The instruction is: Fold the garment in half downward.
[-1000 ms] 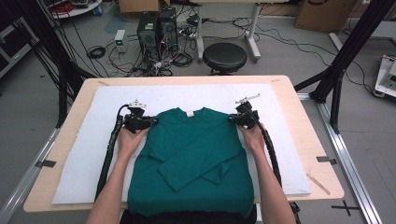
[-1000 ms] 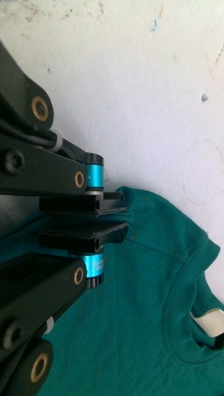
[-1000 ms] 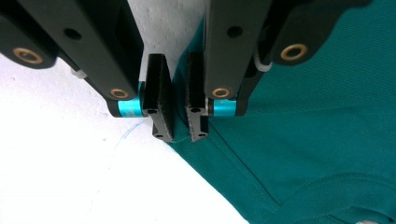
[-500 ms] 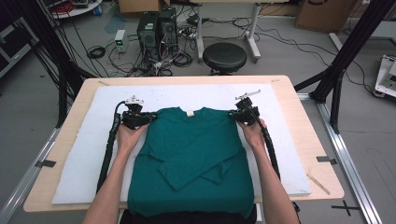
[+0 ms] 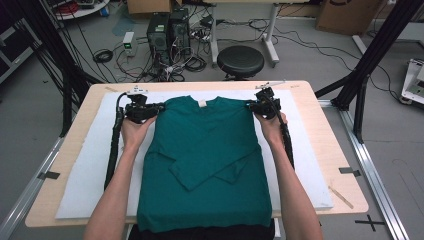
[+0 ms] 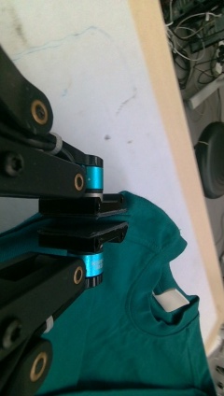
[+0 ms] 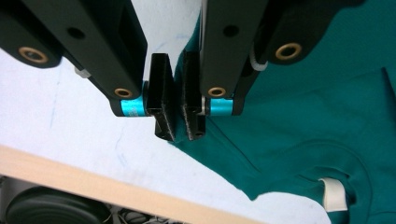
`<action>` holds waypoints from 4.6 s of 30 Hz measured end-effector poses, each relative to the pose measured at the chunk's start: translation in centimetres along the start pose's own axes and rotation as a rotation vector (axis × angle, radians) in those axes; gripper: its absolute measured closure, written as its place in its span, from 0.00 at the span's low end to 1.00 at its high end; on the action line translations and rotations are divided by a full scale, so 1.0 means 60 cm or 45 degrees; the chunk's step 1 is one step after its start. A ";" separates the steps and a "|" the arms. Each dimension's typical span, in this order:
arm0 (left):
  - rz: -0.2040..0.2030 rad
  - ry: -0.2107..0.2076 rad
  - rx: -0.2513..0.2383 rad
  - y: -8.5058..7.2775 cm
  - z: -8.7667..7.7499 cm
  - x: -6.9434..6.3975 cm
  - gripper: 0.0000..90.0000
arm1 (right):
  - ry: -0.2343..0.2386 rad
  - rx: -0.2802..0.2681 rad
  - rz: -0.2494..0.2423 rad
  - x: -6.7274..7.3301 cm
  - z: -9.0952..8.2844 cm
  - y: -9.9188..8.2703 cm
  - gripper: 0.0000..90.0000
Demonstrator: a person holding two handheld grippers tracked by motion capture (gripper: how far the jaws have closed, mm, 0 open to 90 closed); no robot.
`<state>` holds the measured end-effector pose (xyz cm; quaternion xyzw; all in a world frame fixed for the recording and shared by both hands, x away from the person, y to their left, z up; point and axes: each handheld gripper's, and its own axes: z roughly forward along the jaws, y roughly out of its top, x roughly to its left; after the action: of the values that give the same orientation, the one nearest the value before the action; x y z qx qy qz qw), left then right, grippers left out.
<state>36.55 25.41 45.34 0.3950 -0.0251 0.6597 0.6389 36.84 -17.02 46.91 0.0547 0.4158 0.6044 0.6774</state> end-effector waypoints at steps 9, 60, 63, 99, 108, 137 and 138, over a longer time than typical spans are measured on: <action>0.040 0.001 -0.081 0.039 -0.013 -0.005 0.94 | -0.004 -0.060 -0.003 -0.005 -0.026 0.033 0.95; 0.177 -0.145 0.039 -0.126 -0.081 -0.069 0.94 | 0.166 0.002 -0.085 0.042 -0.073 -0.147 0.93; 0.175 -0.157 0.054 -0.142 -0.088 -0.076 0.94 | 0.179 -0.011 -0.077 0.049 -0.080 -0.166 0.93; 0.108 -0.303 0.165 -0.231 -0.153 -0.118 0.78 | 0.310 0.030 -0.034 0.093 -0.146 -0.297 0.73; 0.059 -0.300 0.110 -0.177 -0.137 -0.111 0.60 | 0.327 -0.013 -0.036 0.100 -0.129 -0.243 0.55; 0.095 -0.456 0.247 -0.221 -0.148 -0.143 0.71 | 0.457 0.149 -0.090 0.136 -0.138 -0.284 0.74; 0.098 -0.464 0.233 -0.217 -0.147 -0.145 0.69 | 0.466 0.130 -0.092 0.135 -0.136 -0.279 0.72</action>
<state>42.35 25.37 28.33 0.5632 -0.0952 0.6007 0.5594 44.03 -17.94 27.90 -0.0367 0.5639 0.5576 0.6081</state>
